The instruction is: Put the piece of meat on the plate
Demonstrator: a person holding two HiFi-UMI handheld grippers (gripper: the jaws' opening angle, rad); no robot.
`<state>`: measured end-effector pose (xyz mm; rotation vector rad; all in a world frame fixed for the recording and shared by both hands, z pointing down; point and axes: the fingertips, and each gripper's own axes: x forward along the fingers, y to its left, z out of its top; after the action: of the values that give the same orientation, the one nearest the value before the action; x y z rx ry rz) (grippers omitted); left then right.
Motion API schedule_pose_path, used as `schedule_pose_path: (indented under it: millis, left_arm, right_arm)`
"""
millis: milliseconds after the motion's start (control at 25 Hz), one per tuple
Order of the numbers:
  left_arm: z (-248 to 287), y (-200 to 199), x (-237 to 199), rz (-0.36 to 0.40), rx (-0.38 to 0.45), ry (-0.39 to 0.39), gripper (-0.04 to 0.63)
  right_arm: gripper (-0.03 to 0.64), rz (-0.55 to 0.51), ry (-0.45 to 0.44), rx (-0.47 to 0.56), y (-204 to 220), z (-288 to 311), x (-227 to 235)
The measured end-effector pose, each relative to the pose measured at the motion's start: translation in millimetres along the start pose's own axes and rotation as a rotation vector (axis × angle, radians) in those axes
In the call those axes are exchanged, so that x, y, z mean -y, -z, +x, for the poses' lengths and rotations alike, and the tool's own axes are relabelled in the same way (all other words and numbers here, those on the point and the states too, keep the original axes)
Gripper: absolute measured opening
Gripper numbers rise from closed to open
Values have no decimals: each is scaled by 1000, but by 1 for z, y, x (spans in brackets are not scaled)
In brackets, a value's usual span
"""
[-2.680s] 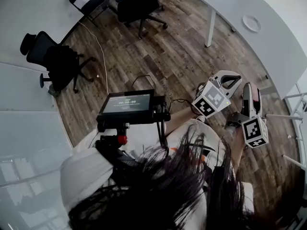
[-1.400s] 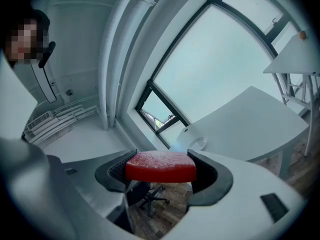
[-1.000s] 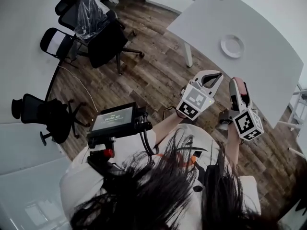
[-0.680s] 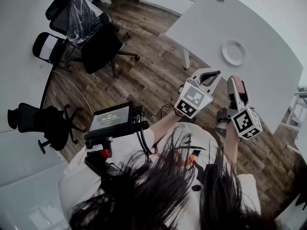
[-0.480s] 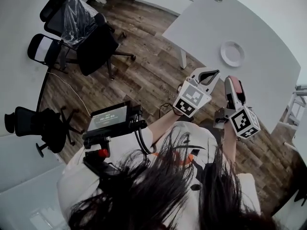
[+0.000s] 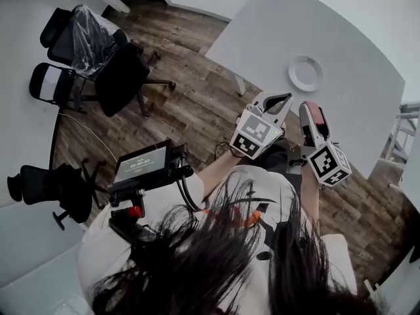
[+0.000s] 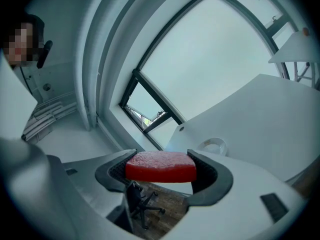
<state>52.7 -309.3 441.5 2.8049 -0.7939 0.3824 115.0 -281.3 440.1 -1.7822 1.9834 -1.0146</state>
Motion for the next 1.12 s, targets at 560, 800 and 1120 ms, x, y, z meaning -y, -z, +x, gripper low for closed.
schedule_pose_path:
  millis: [560,800,1120]
  left_arm:
    - [76,-14,-57,-35,-29,-89,5]
    - [106,-3,-71,-86,-66,-113,5]
    - [133,18,-78,-118,-139,-106,5]
  right_arm:
    - [325,-90,34,-119,-29,81,82]
    - [325,-195,53,-256,-5,109,125]
    - [325,-380,51,-418,34,133,160]
